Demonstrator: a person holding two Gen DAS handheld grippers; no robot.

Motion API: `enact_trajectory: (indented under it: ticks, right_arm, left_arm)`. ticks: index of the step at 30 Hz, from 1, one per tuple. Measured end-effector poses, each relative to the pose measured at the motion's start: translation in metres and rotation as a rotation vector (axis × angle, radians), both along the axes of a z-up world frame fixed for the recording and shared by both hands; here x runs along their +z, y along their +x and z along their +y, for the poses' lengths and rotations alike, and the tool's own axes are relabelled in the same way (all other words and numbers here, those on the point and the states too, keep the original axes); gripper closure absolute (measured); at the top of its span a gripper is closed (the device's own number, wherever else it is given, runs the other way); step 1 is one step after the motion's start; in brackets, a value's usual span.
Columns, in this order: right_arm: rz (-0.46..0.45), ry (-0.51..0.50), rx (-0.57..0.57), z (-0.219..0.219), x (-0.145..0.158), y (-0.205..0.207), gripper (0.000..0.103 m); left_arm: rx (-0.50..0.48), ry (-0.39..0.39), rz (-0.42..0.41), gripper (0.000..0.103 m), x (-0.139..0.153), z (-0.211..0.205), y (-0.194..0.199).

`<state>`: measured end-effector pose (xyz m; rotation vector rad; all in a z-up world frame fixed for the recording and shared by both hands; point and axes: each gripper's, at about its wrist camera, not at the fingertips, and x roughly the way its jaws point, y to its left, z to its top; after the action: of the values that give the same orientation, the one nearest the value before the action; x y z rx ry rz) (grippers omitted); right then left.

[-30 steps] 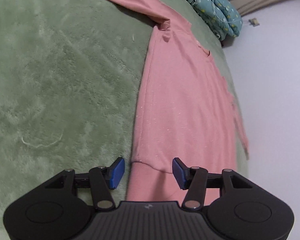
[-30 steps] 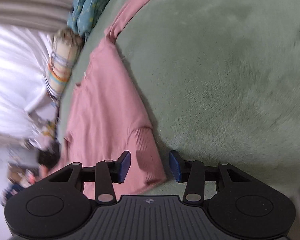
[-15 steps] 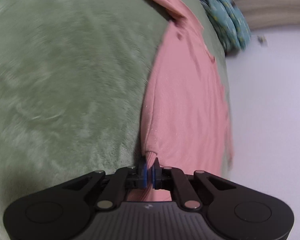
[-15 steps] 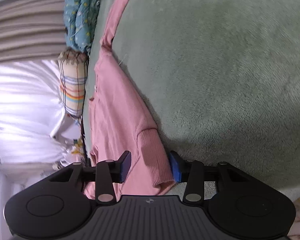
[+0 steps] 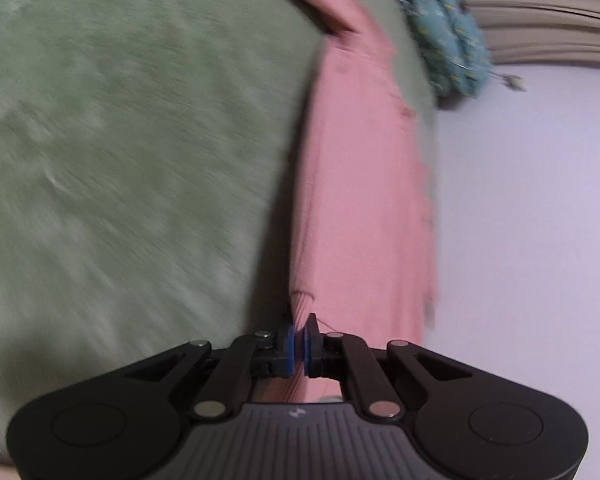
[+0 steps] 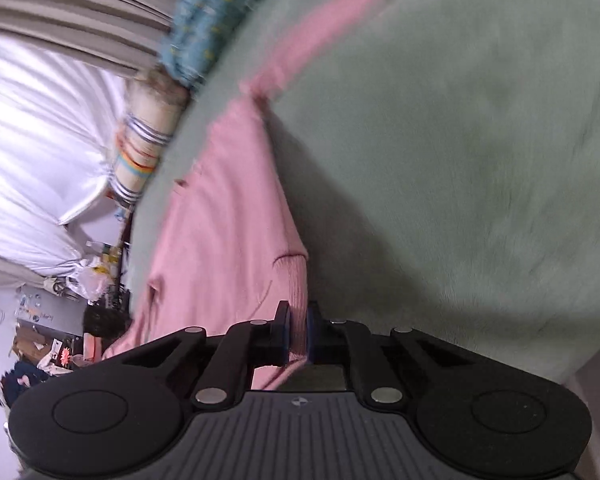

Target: Fold clothes

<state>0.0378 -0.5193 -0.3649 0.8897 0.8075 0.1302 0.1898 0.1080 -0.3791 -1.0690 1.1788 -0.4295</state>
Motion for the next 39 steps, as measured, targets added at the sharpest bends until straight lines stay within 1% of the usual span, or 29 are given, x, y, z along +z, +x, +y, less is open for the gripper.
enact_trajectory:
  ticks: [1,2,4,5,6,8,9,11,12,14,15,17,18,20,22,23,24,25,26,27,29,30,32,35,36,37,38,39]
  right_arm:
    - [0.014,-0.046,0.004,0.000,0.004,-0.001,0.096]
    - [0.057,-0.090,0.017,0.001,0.001,0.001,0.096]
    - [0.141,-0.113,0.037,0.002,-0.015,0.005,0.096]
    - [0.177,-0.122,0.050,0.003,-0.024,0.007,0.096]
    - [0.183,-0.154,0.065,0.007,-0.026,0.008,0.096]
    - [0.191,-0.183,0.078,0.012,-0.028,0.007,0.094]
    - [0.201,-0.188,0.082,0.013,-0.031,0.007,0.094]
    - [0.216,-0.196,0.069,0.013,-0.036,0.002,0.088]
    - [0.211,-0.201,0.058,0.011,-0.034,-0.002,0.086]
    - [0.204,-0.218,0.046,0.011,-0.030,-0.005,0.081]
    - [0.199,-0.238,0.034,0.010,-0.027,-0.008,0.081]
    - [0.186,-0.294,-0.006,0.006,-0.016,-0.018,0.080]
    - [0.167,-0.299,-0.038,0.001,-0.010,-0.024,0.080]
    - [0.124,-0.284,-0.096,-0.009,-0.001,-0.034,0.080]
    - [0.077,-0.250,-0.152,-0.017,0.004,-0.035,0.080]
    - [0.040,-0.222,-0.197,-0.023,0.008,-0.035,0.074]
    - [0.018,-0.204,-0.227,-0.028,0.010,-0.035,0.068]
    - [-0.009,-0.179,-0.263,-0.033,0.012,-0.033,0.059]
    - [-0.046,-0.142,-0.320,-0.041,0.014,-0.027,0.057]
    - [-0.087,-0.101,-0.382,-0.052,0.016,-0.020,0.057]
    - [-0.123,-0.047,-0.467,-0.069,0.019,-0.006,0.057]
    - [-0.134,-0.030,-0.499,-0.077,0.022,0.000,0.057]
    - [-0.166,0.015,-0.583,-0.107,0.020,0.027,0.057]
    - [-0.174,0.056,-0.675,-0.148,0.012,0.075,0.058]
    - [-0.170,0.068,-0.704,-0.158,0.007,0.087,0.057]
    - [-0.170,0.087,-0.732,-0.168,0.001,0.101,0.057]
    - [-0.168,0.126,-0.772,-0.182,-0.010,0.123,0.058]
    - [-0.156,0.173,-0.816,-0.196,-0.025,0.147,0.058]
  left_arm:
    - [-0.013,0.019,0.017,0.100,-0.008,-0.002,-0.002]
    - [-0.023,0.042,0.040,0.100,-0.018,-0.003,-0.004]
    - [-0.015,0.094,0.137,0.100,-0.046,-0.002,-0.010]
    - [-0.016,0.092,0.140,0.100,-0.050,-0.001,-0.014]
    - [-0.026,0.085,0.116,0.100,-0.051,-0.001,-0.021]
    - [-0.061,0.127,0.076,0.097,-0.043,0.000,-0.026]
    - [-0.069,0.139,0.075,0.094,-0.041,0.003,-0.026]
    - [-0.071,0.156,0.073,0.091,-0.036,0.012,-0.025]
    - [-0.051,0.179,0.052,0.090,-0.030,0.022,-0.025]
    - [-0.003,0.207,0.016,0.077,-0.020,0.036,-0.027]
    - [0.028,0.215,-0.004,0.072,-0.014,0.045,-0.029]
    - [0.103,0.225,-0.055,0.070,-0.003,0.065,-0.027]
    - [0.140,0.243,-0.070,0.070,0.002,0.074,-0.023]
    - [0.172,0.292,-0.093,0.069,0.009,0.078,-0.013]
    - [0.178,0.355,-0.142,0.063,0.017,0.074,-0.001]
    - [0.182,0.378,-0.161,0.057,0.020,0.072,0.001]
    - [0.190,0.419,-0.194,0.051,0.022,0.065,0.010]
    - [0.196,0.455,-0.221,0.050,0.024,0.058,0.018]
    - [0.194,0.473,-0.221,0.050,0.023,0.053,0.023]
    - [0.183,0.499,-0.203,0.050,0.019,0.045,0.031]
    - [0.160,0.548,-0.166,0.050,0.010,0.031,0.045]
    - [0.145,0.558,-0.144,0.050,0.002,0.026,0.047]
    - [0.131,0.575,-0.133,0.049,-0.006,0.029,0.044]
    - [0.088,0.599,-0.168,0.035,-0.010,0.021,0.048]
    - [0.051,0.617,-0.174,0.033,-0.010,0.016,0.051]
    - [0.036,0.631,-0.168,0.032,-0.009,0.013,0.053]
    - [0.020,0.644,-0.161,0.027,-0.008,0.009,0.056]
    - [0.004,0.653,-0.155,0.016,-0.007,0.006,0.059]
